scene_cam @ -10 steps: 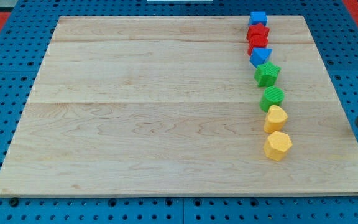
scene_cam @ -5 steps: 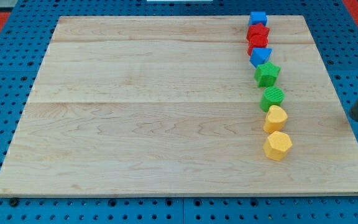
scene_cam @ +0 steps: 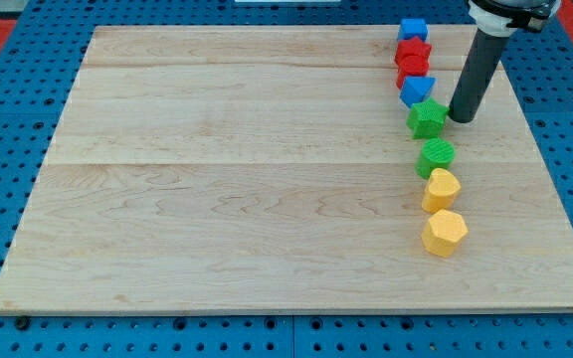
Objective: Push the green star slightly left
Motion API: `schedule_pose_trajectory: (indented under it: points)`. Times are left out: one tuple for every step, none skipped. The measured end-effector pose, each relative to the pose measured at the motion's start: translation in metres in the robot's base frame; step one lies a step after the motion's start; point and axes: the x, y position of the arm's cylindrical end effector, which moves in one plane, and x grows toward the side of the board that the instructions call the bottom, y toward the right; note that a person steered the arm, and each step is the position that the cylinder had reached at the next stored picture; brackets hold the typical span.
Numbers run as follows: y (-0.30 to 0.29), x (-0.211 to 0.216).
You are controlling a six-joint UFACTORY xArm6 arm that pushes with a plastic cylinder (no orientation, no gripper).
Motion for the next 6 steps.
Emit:
schedule_pose_trajectory:
  points:
    - [-0.004, 0.000]
    - [-0.020, 0.002]
    - [-0.022, 0.002]
    - [-0.047, 0.009]
    - [-0.068, 0.037]
    - [-0.050, 0.058]
